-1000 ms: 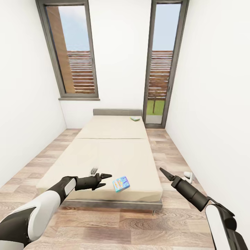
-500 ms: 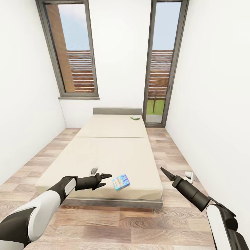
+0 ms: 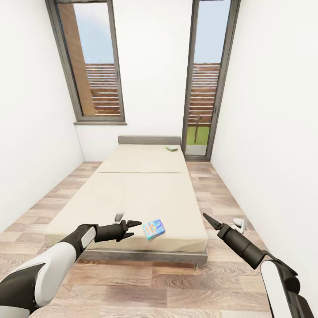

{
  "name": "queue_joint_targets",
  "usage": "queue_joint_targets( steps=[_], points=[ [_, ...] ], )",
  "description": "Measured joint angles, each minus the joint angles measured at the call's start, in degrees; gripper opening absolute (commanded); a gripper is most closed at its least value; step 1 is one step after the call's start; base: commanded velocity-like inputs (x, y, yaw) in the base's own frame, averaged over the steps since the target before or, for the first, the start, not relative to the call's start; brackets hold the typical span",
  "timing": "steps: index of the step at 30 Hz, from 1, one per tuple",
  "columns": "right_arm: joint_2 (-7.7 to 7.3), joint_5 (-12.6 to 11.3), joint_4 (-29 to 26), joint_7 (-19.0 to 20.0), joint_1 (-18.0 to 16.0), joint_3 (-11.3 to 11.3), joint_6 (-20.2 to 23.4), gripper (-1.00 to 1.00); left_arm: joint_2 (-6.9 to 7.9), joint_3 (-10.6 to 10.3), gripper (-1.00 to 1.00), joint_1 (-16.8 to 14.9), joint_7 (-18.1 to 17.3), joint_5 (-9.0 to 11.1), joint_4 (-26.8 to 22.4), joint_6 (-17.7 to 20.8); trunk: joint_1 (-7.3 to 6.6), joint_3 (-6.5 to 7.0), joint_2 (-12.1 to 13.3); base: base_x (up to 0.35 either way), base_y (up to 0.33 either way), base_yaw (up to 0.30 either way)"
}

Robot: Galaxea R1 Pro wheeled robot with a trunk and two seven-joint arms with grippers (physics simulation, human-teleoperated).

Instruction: Put all the toys in the child's room - the three board games (two on the bed and one on the table), the two jigsaw puzzles on the table, and the tennis ball on the table - inside the toy box on the table in the child's room.

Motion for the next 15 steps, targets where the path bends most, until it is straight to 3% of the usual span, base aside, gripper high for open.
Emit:
queue_joint_targets(
  steps=[15],
  points=[
    [0.07,0.0,0.5,-0.1,0.0,0.2,0.0,1.00,0.31,0.0,1.00,0.0,-0.2,0.0,0.0,0.0,3.30,-2.69,-6.0,0.000,0.000,0.000]
  ],
)
